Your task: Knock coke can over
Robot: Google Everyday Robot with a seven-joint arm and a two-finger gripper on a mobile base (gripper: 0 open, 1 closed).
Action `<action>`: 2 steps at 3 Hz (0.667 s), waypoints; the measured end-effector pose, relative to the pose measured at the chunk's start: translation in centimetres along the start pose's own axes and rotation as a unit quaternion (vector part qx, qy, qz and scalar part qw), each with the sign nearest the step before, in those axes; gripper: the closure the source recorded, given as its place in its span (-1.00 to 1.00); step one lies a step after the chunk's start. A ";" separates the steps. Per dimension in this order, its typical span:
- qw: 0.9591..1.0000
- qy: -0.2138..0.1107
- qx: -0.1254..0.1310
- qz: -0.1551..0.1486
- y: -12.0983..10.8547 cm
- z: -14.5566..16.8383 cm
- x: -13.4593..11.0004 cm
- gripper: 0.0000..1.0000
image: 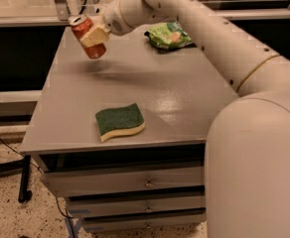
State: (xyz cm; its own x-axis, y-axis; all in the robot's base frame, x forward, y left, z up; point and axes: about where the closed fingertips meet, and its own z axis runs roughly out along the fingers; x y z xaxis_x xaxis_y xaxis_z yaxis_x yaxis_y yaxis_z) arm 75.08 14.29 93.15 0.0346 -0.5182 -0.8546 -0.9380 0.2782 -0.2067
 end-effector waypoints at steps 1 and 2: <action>0.992 0.102 0.005 -0.070 -0.2 -3.4 1.4 1.00; 0.968 0.208 -0.022 -0.137 0.7 -5.4 3.4 1.00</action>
Offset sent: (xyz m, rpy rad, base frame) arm -0.0454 -0.1006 -0.0064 -0.8337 -0.0874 0.1907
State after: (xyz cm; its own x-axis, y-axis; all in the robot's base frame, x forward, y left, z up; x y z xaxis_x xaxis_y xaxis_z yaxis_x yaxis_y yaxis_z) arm 72.65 8.36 92.64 0.1516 -0.8510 -0.5028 -0.9272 0.0539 -0.3707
